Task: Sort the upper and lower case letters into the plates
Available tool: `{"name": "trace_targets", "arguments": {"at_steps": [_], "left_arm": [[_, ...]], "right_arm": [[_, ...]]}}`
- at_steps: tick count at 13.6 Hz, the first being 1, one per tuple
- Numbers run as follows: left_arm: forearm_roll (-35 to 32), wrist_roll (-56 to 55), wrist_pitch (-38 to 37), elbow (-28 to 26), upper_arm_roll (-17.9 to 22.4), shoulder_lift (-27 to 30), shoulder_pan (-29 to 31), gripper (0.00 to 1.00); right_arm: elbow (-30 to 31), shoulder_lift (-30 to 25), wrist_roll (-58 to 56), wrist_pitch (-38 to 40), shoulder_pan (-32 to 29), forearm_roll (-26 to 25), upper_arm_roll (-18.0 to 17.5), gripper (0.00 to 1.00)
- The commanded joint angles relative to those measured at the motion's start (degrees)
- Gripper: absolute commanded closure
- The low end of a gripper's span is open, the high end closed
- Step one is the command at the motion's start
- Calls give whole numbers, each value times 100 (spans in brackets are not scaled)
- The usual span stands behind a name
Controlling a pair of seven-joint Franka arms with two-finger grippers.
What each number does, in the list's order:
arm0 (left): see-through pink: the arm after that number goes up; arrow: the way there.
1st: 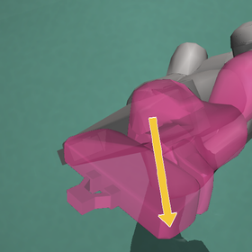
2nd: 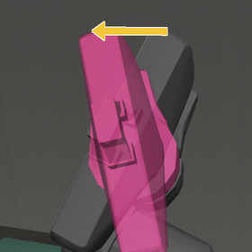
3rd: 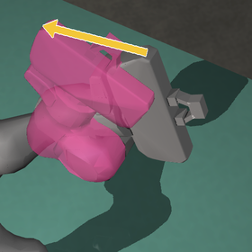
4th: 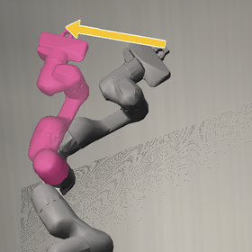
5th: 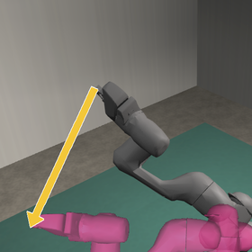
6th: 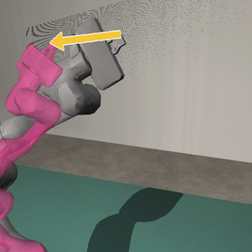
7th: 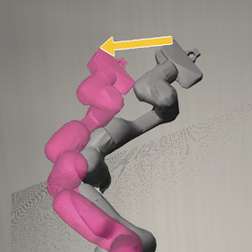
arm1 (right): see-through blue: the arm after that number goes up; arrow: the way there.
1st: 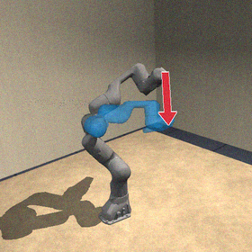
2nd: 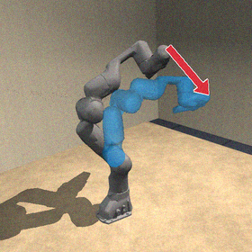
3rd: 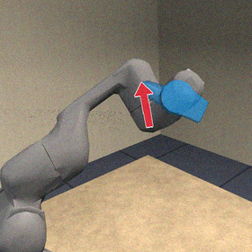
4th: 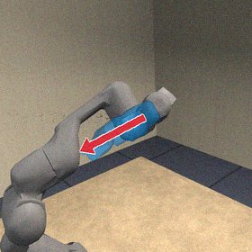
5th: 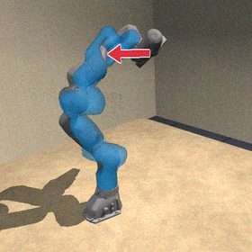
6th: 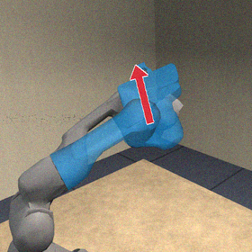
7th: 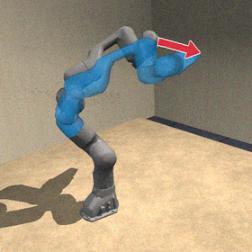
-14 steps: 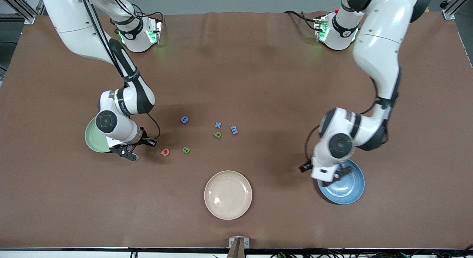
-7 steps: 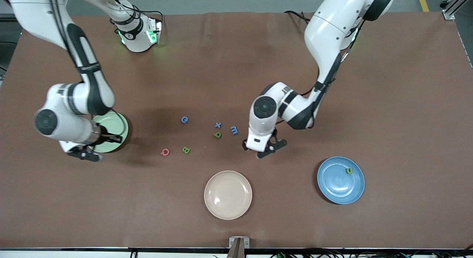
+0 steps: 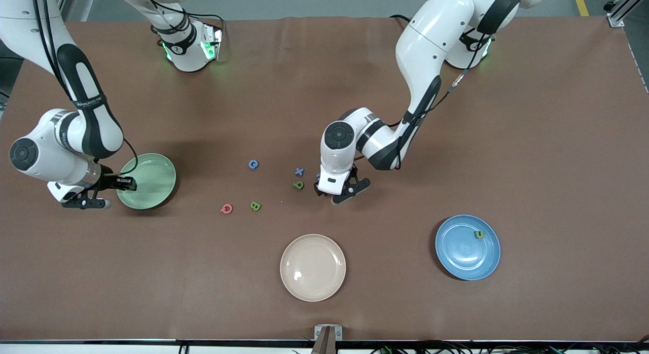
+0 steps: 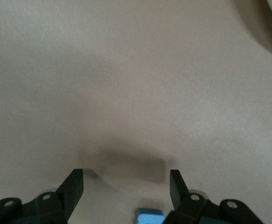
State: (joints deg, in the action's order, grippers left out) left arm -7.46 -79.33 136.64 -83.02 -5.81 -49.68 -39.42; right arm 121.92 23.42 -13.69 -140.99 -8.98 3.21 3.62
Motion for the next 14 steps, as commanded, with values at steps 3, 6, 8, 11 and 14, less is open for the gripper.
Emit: {"name": "trace_targets", "arguments": {"at_steps": [3,6,8,11,14], "left_arm": [[113,-285,-50,172,54,-103,-311,25],[236,-285,-50,181,63,-173,-373,28],[253,-285,-50,172,63,-173,-382,31],[332,-285,-50,146,54,-173,-382,56],[368,-267,-102,146,63,-95,-347,94]], "right_arm": [[359,-127,-73,-325,-17,13,-107,25],[9,-337,59,288,228,30,-151,0],[-352,-347,566,650,536,48,-151,0],[-713,-294,1182,836,1186,57,-142,0],[-968,-102,2166,792,1678,75,-151,0]]}}
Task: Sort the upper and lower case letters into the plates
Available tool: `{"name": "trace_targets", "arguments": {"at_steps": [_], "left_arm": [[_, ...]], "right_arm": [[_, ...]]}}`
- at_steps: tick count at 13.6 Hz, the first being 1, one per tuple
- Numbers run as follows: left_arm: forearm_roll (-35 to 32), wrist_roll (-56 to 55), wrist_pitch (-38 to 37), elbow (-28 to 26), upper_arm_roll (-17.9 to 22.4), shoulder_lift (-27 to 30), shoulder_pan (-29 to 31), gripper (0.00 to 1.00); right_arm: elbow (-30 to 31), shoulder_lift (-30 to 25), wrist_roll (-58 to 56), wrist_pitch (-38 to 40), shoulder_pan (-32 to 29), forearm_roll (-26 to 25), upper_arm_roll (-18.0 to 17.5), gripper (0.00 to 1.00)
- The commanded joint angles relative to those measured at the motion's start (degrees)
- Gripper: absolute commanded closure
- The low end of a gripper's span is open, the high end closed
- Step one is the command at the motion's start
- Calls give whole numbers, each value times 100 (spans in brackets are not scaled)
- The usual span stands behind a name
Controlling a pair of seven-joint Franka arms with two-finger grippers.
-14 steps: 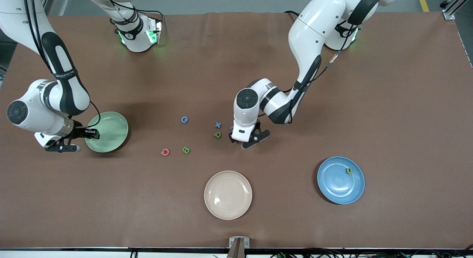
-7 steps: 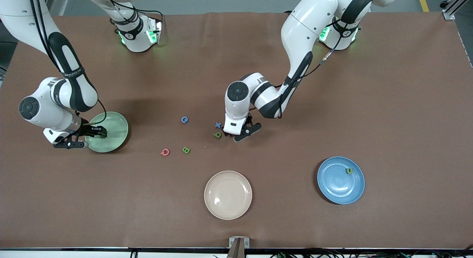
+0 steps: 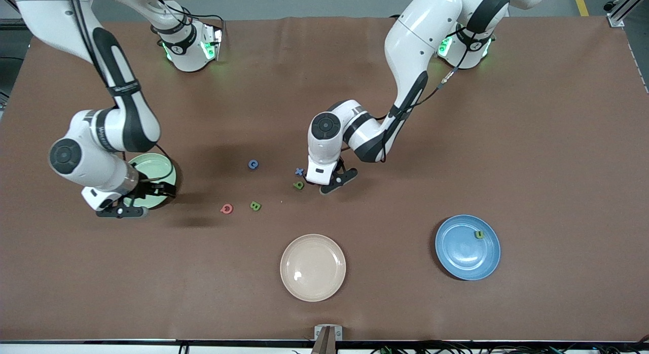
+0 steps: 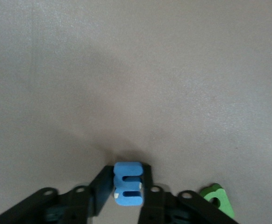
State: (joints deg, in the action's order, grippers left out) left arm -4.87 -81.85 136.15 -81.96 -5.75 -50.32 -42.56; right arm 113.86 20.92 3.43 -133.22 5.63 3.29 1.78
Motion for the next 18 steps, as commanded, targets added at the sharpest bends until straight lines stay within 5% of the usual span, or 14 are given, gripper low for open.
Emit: {"name": "trace_targets", "arguments": {"at_steps": [1,8,14,18], "left_arm": [[91,-15,-192,48,74,31,1,99],[-66,203,-440,57,328,1006,1467,100],[-383,2758,-941,-4,337,1051,3014,100],[-375,3860,-906,13,329,709,3535,95]], "right_arm": [[-276,271,613,-11,350,84,33,0],[-1260,1360,1721,-2,965,154,33,0],[-1323,1748,1977,-345,1309,286,33,1],[-1296,1757,1968,-293,1318,278,33,37]]}}
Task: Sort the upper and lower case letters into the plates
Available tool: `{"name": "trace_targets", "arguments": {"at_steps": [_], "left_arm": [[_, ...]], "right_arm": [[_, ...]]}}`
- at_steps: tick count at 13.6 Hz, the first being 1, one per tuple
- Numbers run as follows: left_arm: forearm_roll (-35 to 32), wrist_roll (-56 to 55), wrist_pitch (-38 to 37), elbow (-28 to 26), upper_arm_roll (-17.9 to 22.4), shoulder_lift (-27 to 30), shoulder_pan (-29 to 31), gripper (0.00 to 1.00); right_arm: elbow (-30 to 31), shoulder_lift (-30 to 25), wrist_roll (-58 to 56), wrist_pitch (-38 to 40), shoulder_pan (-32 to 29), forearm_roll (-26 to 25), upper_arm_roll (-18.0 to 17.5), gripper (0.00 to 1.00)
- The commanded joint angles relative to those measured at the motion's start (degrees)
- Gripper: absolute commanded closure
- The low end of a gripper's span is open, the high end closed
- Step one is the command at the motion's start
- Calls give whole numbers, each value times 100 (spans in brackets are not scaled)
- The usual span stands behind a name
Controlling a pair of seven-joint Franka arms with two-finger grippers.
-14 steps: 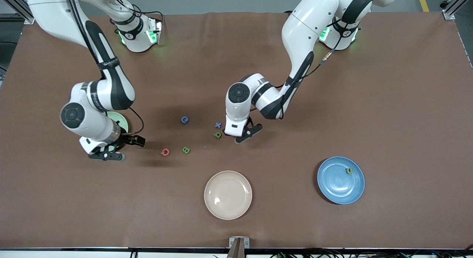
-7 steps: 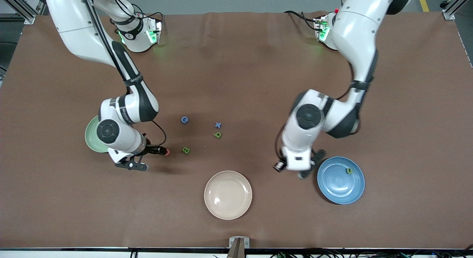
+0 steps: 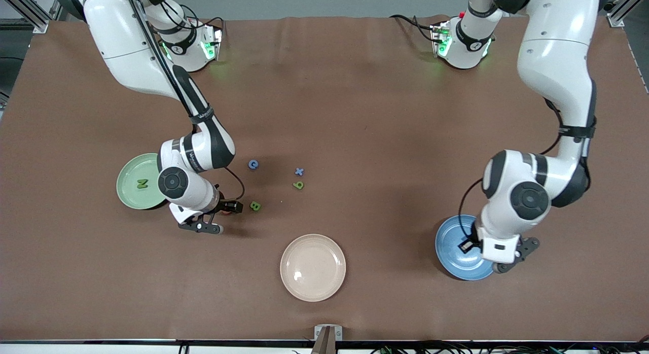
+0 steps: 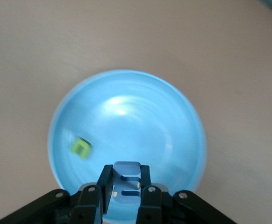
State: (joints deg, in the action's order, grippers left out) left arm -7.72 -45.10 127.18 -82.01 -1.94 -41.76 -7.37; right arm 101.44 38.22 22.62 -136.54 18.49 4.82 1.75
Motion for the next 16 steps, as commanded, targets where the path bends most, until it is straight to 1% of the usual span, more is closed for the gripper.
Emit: {"name": "trace_targets", "arguments": {"at_steps": [1,2,3,4,6,8,9,11,12,13,14,15,16], "left_arm": [[-90,203,0,19,-53,-192,42,84],[-90,247,0,27,-53,-271,77,53],[-81,247,35,27,-53,-289,78,2],[-63,221,44,27,-53,-272,78,0],[-20,-67,-9,10,-140,-193,-71,0],[-19,-891,-201,-8,-420,-88,-535,0],[-19,-1461,-211,-8,-570,-78,-807,0],[-37,-2447,-202,27,-641,-104,-1448,0],[15,-2938,-159,36,-633,-166,-1817,5],[-2,-3657,-2,62,-633,-262,-2091,10],[-10,-4151,209,115,-624,-341,-2337,12],[7,-4548,419,254,-615,-455,-2548,14],[16,-5143,517,482,-606,-630,-2759,19]], "right_arm": [[-54,27,50,40,31,125,45,47],[-54,27,50,40,31,125,45,54],[-54,27,50,31,23,125,45,60],[-54,36,50,23,31,125,45,64],[-45,54,50,5,31,125,36,69],[-45,45,50,5,23,125,45,77],[-54,36,59,14,23,125,45,80],[-63,-42,24,84,-12,116,62,82],[-45,-139,-37,154,-47,107,80,82],[-2,-427,-55,494,-117,73,97,81],[121,-665,-160,671,-283,37,98,81],[400,-945,-474,690,-433,37,98,81],[673,-1183,-860,682,-608,37,98,81]]}}
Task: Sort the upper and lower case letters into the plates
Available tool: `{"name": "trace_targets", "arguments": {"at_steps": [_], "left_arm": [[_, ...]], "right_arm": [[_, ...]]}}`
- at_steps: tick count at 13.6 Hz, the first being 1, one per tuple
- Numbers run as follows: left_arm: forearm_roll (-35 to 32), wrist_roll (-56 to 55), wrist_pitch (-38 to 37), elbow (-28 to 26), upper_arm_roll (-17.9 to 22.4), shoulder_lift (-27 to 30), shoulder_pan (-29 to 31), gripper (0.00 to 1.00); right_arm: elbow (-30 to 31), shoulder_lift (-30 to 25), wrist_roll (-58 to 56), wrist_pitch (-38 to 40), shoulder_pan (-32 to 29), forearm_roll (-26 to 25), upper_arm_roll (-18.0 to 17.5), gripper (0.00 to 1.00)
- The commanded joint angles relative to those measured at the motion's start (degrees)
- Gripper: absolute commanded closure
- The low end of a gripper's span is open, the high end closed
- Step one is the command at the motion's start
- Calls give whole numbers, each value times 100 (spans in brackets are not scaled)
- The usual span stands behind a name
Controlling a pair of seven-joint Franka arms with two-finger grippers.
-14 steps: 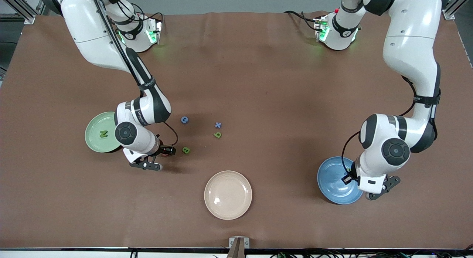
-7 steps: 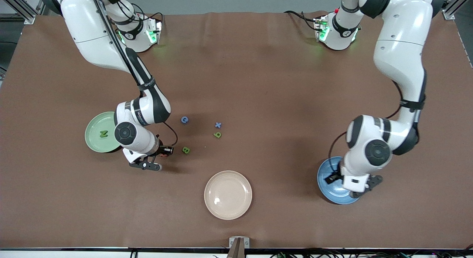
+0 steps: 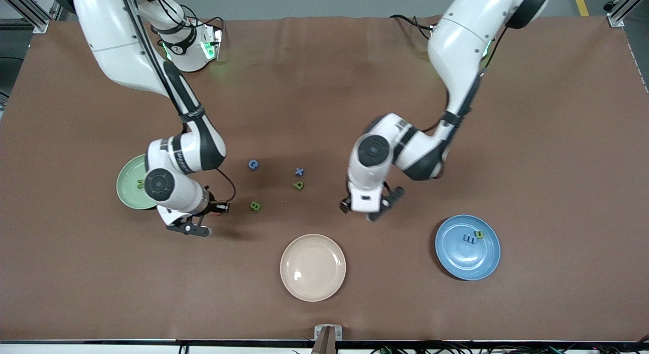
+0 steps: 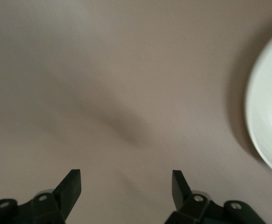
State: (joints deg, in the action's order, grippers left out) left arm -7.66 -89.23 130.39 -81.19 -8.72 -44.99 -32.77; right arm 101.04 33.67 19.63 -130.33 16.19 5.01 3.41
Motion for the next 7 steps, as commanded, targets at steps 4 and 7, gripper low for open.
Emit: {"name": "trace_targets", "arguments": {"at_steps": [4,7], "left_arm": [[19,-1843,206,1350,301,-957,-852,24],[28,-2037,206,1913,363,-1476,-1064,27]], "right_arm": [[1724,-1397,-1792,-27,-1203,18,-68,81],[2252,-1521,-2830,-501,-1819,18,-68,81]]}}
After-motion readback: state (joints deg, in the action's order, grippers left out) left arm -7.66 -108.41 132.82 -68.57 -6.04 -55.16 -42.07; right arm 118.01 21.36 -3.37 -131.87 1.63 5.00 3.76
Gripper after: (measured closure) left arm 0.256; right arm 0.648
